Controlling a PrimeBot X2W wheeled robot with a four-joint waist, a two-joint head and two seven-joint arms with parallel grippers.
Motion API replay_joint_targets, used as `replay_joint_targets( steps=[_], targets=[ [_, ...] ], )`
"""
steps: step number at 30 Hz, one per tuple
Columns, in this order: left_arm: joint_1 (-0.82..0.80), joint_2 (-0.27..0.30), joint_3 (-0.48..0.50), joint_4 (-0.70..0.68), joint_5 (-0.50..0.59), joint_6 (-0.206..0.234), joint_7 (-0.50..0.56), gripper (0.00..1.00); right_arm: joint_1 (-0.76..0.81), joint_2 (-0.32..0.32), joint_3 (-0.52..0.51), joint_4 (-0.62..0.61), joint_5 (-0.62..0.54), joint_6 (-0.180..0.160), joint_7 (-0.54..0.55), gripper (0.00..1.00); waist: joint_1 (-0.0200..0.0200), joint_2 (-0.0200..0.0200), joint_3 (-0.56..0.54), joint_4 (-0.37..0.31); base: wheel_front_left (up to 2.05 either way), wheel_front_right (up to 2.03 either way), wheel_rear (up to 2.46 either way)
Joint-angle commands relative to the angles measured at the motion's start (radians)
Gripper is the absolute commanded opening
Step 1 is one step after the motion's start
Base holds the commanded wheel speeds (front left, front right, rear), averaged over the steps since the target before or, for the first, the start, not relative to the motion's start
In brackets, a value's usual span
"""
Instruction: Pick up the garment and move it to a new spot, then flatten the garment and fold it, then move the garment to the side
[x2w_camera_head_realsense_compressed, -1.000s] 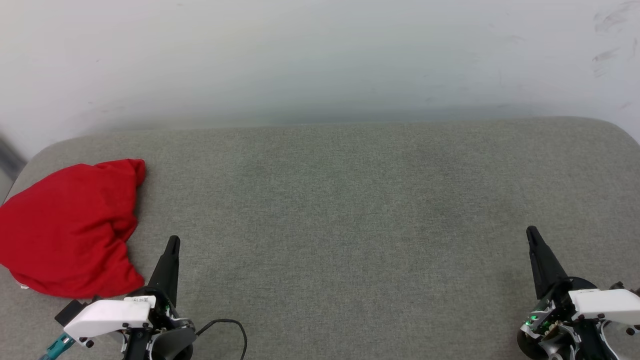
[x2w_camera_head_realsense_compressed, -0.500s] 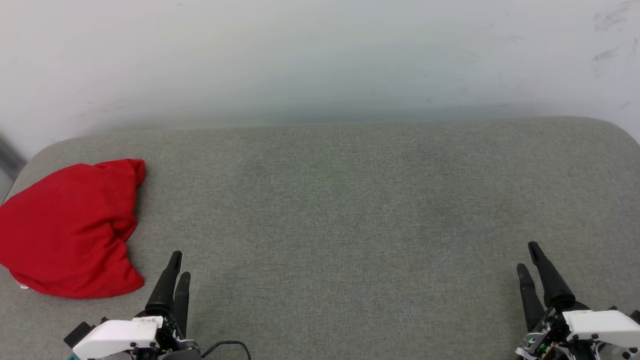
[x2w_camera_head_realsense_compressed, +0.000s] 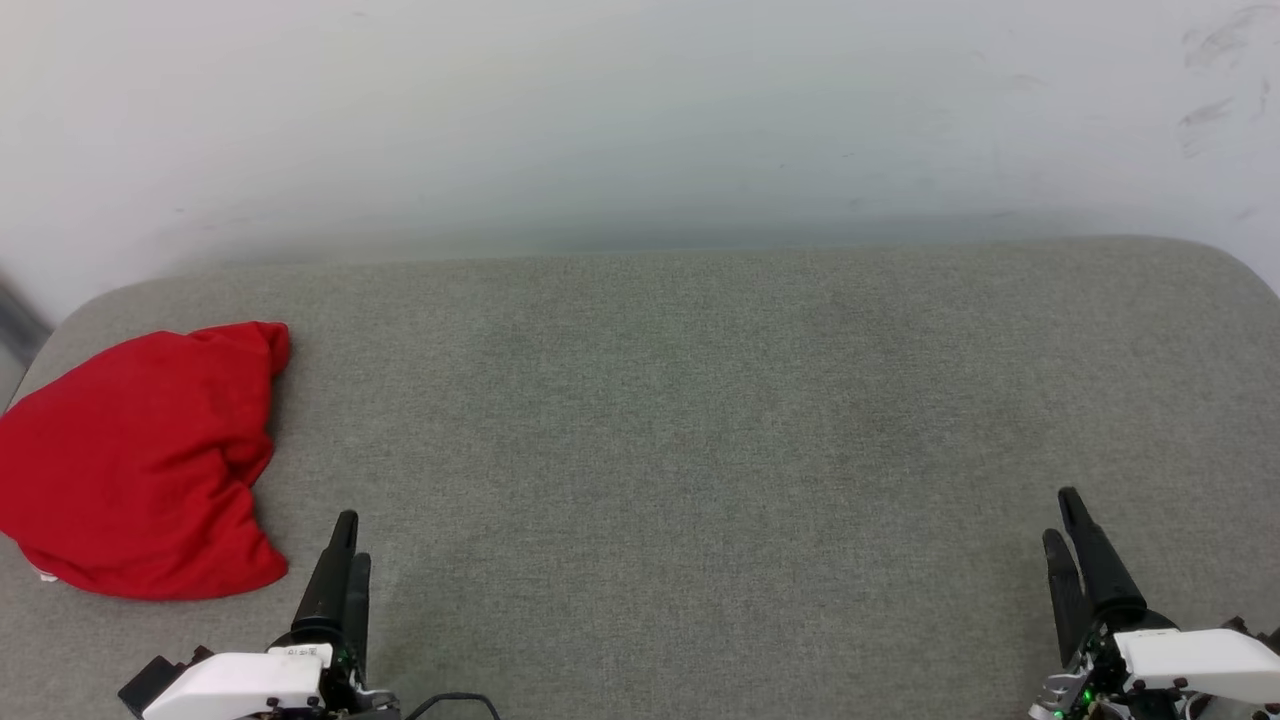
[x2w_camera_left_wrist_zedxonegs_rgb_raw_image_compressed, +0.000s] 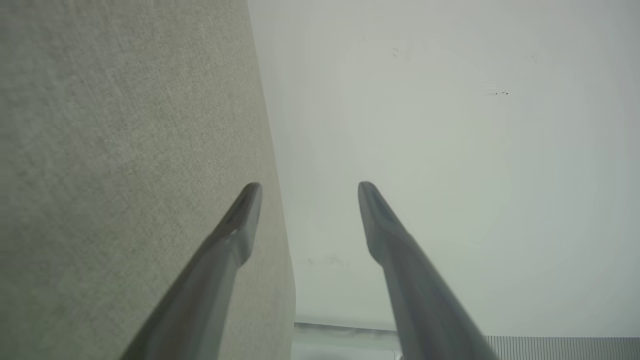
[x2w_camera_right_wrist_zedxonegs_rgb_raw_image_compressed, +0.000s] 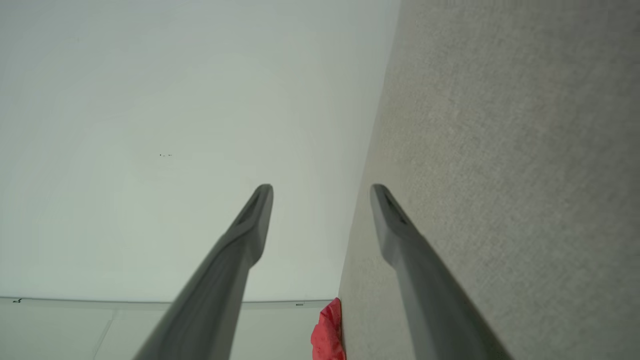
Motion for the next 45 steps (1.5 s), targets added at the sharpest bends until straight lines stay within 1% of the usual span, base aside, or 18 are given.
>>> replay_joint_targets(
  steps=[1, 7, 12, 20, 25, 30, 34, 39, 45],
  targets=[
    [-0.006, 0.002, 0.001, -0.021, 0.015, 0.000, -0.010, 1.00, -0.005, 0.000, 0.001, -0.021, -0.019, 0.000, -0.010, 1.00, 0.0000, 0.0000, -0.001, 0.000, 0.00, 0.00, 0.00],
    [0.007, 0.002, 0.032, -0.014, 0.078, 0.000, -0.036, 1.00, 0.002, 0.000, -0.008, -0.032, -0.097, 0.000, -0.036, 1.00, 0.0000, 0.0000, -0.004, -0.002, 0.00, 0.00, 0.00],
    [0.003, 0.002, 0.072, -0.029, 0.163, 0.000, -0.056, 1.00, 0.000, 0.000, -0.011, -0.057, -0.203, 0.000, -0.056, 1.00, 0.0000, 0.0000, -0.005, -0.002, 0.00, 0.00, 0.00],
    [0.006, 0.002, 0.130, -0.077, 0.303, 0.005, -0.086, 1.00, -0.005, 0.000, -0.014, -0.130, -0.465, 0.000, -0.086, 1.00, 0.0000, 0.0000, -0.003, -0.003, 0.00, 0.00, 0.00],
    [0.013, 0.003, 0.124, -0.138, 0.412, 0.007, -0.104, 1.00, -0.005, 0.000, 0.009, -0.177, -0.653, 0.000, -0.104, 1.00, 0.0000, 0.0000, 0.000, -0.003, 0.00, 0.00, 0.00],
    [0.024, 0.003, 0.102, -0.209, 0.529, 0.043, -0.120, 1.00, -0.006, 0.000, 0.027, -0.221, -0.825, 0.000, -0.121, 1.00, 0.0000, 0.0000, 0.001, -0.004, 0.00, 0.00, 0.00],
    [0.034, 0.003, 0.065, -0.268, 0.647, 0.075, -0.133, 1.00, -0.004, 0.000, 0.052, -0.254, -0.948, 0.000, -0.134, 1.00, 0.0000, 0.0000, 0.003, -0.004, 0.00, 0.00, 0.00],
    [0.047, 0.003, 0.004, -0.322, 0.801, 0.124, -0.149, 1.00, 0.000, 0.000, 0.068, -0.282, -1.057, 0.000, -0.149, 1.00, 0.0000, 0.0000, 0.003, -0.006, 0.00, 0.00, 0.00],
    [0.052, 0.003, -0.076, -0.363, 0.959, 0.182, -0.166, 1.00, 0.008, 0.001, 0.081, -0.302, -1.156, 0.000, -0.167, 1.00, 0.0000, 0.0000, 0.004, -0.008, 0.00, 0.00, 0.00]
  ],
)
